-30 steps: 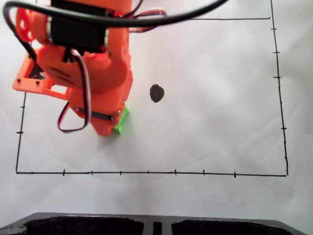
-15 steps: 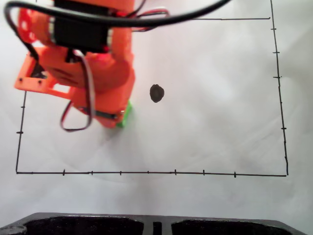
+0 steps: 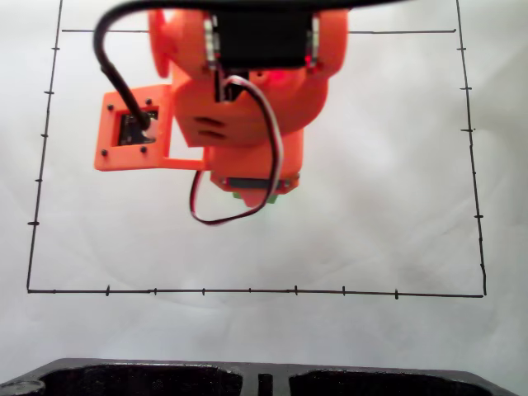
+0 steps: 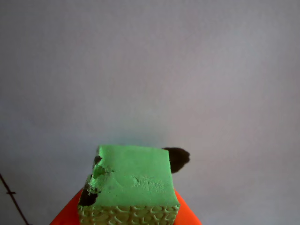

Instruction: Grasp the colored block, Place it on the black dot, and then return the arm to the default position.

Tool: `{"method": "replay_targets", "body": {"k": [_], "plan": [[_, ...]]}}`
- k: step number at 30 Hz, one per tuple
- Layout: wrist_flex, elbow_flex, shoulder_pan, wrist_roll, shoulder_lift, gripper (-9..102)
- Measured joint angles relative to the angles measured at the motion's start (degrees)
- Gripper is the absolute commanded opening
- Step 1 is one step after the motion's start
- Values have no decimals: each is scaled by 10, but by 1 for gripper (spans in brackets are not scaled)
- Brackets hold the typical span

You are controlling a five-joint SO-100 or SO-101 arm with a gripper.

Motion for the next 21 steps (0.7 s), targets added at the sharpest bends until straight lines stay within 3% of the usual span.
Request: {"method": "replay_targets", "body": {"k": [14, 21], "plan": [[5, 56, -23, -48, 2, 14], [3, 70, -17, -61, 8, 19]]}}
